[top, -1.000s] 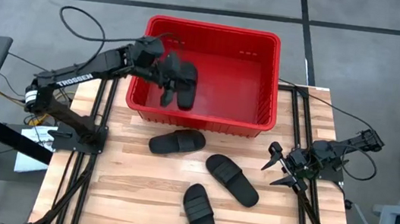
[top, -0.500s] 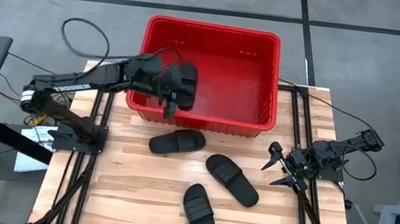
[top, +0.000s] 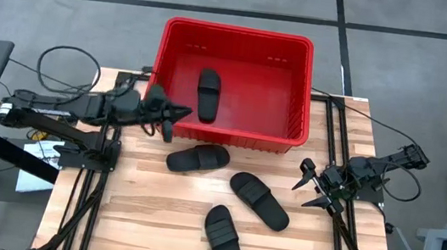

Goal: Pick and place slides into bin
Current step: Put the top slipper into the organizer bin

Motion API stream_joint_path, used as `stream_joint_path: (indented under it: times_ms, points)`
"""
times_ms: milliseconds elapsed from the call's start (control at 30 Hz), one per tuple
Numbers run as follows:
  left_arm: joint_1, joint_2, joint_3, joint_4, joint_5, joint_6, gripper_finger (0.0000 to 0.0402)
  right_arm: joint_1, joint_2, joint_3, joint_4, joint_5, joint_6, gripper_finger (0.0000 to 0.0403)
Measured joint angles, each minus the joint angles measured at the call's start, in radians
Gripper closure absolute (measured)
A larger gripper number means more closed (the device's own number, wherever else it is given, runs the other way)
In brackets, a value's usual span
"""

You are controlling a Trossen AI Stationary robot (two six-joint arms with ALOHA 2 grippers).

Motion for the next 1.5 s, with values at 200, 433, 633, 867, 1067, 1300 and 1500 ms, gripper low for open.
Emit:
stream_joint_path:
  times_ms: [200, 433, 633, 867, 1067, 1300, 1500]
  points:
    - [-0.139, -0.018, -0.082, 0.010, -0.113, -0.067, 0.0391, 0.000, 0.000, 0.000, 0.000, 0.000, 0.000, 0.0143]
    - [-0.243, -0.018, -0.126, -0.065, -0.097, -0.059, 0.0391, 0.000, 0.000, 0.000, 0.000, 0.000, 0.000, 0.0143]
    - [-0.303, -0.018, -0.126, -0.254, -0.074, -0.173, 0.0391, 0.000, 0.000, 0.000, 0.000, 0.000, 0.000, 0.0143]
    - [-0.349, -0.018, -0.126, -0.382, -0.067, -0.344, 0.0391, 0.000, 0.000, 0.000, 0.000, 0.000, 0.000, 0.0143]
    - [-0.359, -0.018, -0.126, -0.438, -0.066, -0.354, 0.0391, 0.000, 0.000, 0.000, 0.000, 0.000, 0.000, 0.0143]
    - [-0.358, -0.018, -0.126, -0.452, -0.066, -0.518, 0.0391, 0.000, 0.000, 0.000, 0.000, 0.000, 0.000, 0.0143]
    - [-0.354, -0.007, -0.126, -0.519, -0.117, -0.696, 0.0391, 0.000, 0.000, 0.000, 0.000, 0.000, 0.000, 0.0143]
